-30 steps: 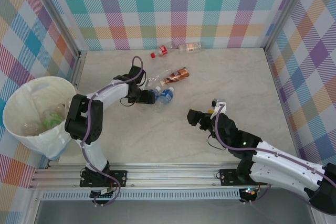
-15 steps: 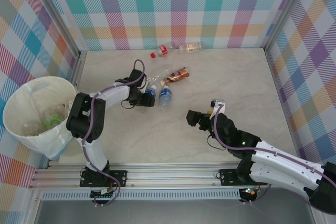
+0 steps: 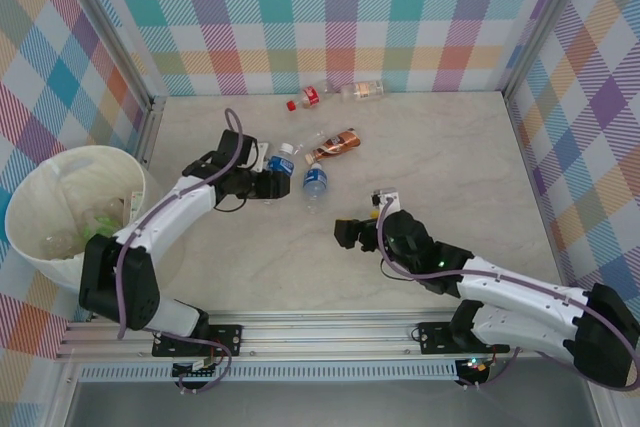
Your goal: Put the plastic bottles in the bin
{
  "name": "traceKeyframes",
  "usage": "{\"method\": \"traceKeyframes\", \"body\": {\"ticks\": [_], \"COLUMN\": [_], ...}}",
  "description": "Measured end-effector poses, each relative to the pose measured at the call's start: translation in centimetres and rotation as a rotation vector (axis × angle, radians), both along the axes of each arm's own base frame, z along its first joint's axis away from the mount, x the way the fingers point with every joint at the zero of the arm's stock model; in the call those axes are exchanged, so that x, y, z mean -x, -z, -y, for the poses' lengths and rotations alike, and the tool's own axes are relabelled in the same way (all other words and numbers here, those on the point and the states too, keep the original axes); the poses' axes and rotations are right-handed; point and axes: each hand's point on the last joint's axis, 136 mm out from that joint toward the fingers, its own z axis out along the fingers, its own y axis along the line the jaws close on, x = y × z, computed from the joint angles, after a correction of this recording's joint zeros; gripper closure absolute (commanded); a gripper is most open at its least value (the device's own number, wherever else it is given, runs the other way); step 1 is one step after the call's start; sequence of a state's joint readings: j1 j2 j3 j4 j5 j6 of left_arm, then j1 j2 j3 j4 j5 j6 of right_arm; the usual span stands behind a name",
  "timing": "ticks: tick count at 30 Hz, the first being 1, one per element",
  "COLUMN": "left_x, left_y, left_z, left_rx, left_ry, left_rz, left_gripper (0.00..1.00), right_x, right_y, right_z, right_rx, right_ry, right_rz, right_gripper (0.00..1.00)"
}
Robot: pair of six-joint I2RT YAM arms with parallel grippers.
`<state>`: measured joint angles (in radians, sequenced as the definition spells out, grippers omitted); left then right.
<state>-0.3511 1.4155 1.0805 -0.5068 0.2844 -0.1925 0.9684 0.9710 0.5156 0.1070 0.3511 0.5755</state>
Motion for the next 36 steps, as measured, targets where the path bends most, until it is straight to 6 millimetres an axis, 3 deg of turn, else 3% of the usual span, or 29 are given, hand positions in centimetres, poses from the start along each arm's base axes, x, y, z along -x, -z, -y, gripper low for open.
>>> {"method": "traceKeyframes", "body": {"ticks": [2,4,11,19,23,28,36], "left_x": [0.8,1.8,4.8,5.5,5.4,6.5,9.2], "left_y": [-2.0,-3.9,-10.0,-18.2,-21.7,-24.3,-24.4], "left_z": [0.2,0.3,-1.3,-4.4,-8.3,-14.8,-23.6], "left_rx": [0.051,0.093,0.155,0.136,0.035,-0.129,-0.431], "left_ry": [0.0,0.002,-0.051,-0.166,-0.325,-0.571,-0.898], "left_rz": [0.028,0.056,0.178,0.381,0.493,0.584,0.574], "left_gripper": [0.76,1.0,1.0,1.0,1.0,1.0,1.0], "right_x": [-0.2,-0.5,-1.2,-1.7,-1.8,-1.8,-1.7], "right_y": [-0.7,-1.5,-2.6,-2.9,-3.4,-3.4,-3.5], "right_z": [-0.8,-1.5,-3.6,-4.8,-5.1,-5.0,-5.0], "right_rx": [-0.01,-0.02,-0.039,-0.018,-0.02,-0.016,-0.017], "right_ry": [-0.022,-0.042,-0.087,-0.111,-0.12,-0.122,-0.122], "right_rz": [0.022,0.044,0.078,0.093,0.104,0.105,0.106], "right_gripper": [0.0,0.01,0.0,0.0,0.0,0.0,0.0]}}
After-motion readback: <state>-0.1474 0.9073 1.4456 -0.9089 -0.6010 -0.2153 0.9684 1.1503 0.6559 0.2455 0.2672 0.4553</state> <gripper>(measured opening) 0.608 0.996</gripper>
